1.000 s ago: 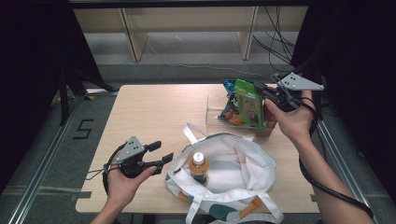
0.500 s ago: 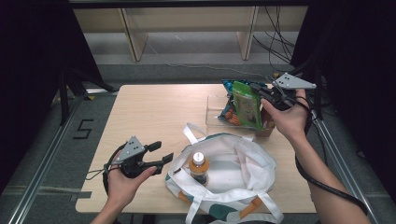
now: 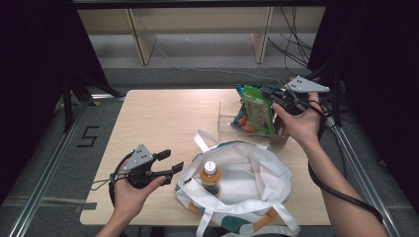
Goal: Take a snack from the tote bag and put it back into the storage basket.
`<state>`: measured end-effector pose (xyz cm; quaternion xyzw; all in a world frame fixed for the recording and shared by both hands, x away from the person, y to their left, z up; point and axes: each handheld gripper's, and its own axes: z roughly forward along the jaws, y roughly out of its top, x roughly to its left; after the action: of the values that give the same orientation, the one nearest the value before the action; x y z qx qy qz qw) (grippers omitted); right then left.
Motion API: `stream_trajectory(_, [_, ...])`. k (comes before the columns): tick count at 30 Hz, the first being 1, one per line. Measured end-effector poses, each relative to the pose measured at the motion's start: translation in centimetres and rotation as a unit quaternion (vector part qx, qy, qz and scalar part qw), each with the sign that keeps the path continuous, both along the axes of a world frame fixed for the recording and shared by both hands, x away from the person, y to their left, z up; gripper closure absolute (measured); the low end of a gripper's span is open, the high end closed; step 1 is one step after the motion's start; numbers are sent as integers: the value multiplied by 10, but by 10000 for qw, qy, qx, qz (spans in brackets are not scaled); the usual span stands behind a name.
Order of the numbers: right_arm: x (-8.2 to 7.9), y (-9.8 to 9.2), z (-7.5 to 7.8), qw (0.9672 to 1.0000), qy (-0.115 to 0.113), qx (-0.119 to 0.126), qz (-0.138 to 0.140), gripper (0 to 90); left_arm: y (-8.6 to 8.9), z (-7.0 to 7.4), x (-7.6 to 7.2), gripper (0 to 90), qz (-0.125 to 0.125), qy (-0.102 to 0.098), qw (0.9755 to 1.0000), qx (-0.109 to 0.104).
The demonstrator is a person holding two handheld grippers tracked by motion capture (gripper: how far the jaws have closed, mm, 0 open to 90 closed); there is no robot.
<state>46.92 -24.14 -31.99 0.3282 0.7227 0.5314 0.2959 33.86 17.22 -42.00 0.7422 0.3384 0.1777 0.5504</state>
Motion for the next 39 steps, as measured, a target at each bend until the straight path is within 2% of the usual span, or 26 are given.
stream_trajectory(2, [2, -1, 0, 10000, -63, -48, 10, 900, 0, 0, 0, 349, -1, 1, 10000, 6])
stream_trajectory(4, [2, 0, -1, 10000, -29, 2, 36, 900, 0, 0, 0, 349, 3, 1, 10000, 2])
stream_trajectory(6, [3, 0, -1, 9998, -113, -108, 82, 900, 0, 0, 0, 349, 6, 0, 10000, -2])
stream_trajectory(7, [3, 2, -1, 10000, 1, 25, 84, 900, 0, 0, 0, 349, 2, -2, 10000, 3])
stream_trajectory(12, [7, 6, 0, 9999, -59, -24, 140, 900, 0, 0, 0, 349, -10, -1, 10000, 18])
stream_trajectory(14, [7, 8, 0, 10000, -32, 30, 90, 900, 0, 0, 0, 349, 1, 3, 10000, 11])
stream_trajectory(16, [7, 10, 1, 9998, 38, 51, 170, 900, 0, -1, 0, 349, 9, 13, 10000, -5])
stream_trajectory(18, [10, 11, 0, 9997, -80, -8, 210, 900, 0, -1, 0, 349, -8, 5, 10000, 15])
stream_trajectory(25, [17, 12, -8, 9998, 109, -20, 181, 900, 1, -1, 0, 349, -7, 0, 10000, -19])
stream_trajectory(26, [20, 10, -8, 9997, -86, -148, 154, 900, 0, -1, 0, 349, 9, 11, 10000, 7])
stream_trajectory(27, [20, 11, -10, 9999, 30, -79, 150, 900, 1, -1, 0, 349, -6, 4, 10000, 24])
stream_trajectory(29, [22, 10, -11, 9998, 95, -99, 172, 900, 0, -1, 0, 349, -23, 10, 10000, 2])
stream_trajectory(31, [25, 8, -13, 9998, 7, -194, 111, 900, -1, -1, 0, 349, -10, 24, 10000, 10])
stream_trajectory(33, [26, 9, -14, 9997, 92, -210, 99, 900, -1, -1, 0, 349, -6, 22, 10000, 0])
stream_trajectory(34, [28, 9, -16, 9997, 17, -233, 77, 900, -1, -1, 0, 349, -9, 23, 10000, 8])
stream_trajectory(35, [28, 9, -17, 9997, 90, -206, 64, 900, -1, -1, 0, 349, -8, 24, 10000, 2])
stream_trajectory(36, [31, 8, -18, 9991, -140, -386, 35, 900, 0, -2, 0, 349, -7, 28, 10000, 4])
stream_trajectory(37, [30, 9, -19, 9994, -9, -351, 22, 900, 0, -2, 0, 349, -6, 30, 10000, 9])
stream_trajectory(38, [31, 9, -19, 9994, 16, -353, 40, 900, 0, -2, 0, 349, -8, 33, 10000, 8])
stream_trajectory(39, [33, 8, -18, 9988, -128, -462, 27, 900, 0, -2, 0, 348, -8, 35, 10000, 15])
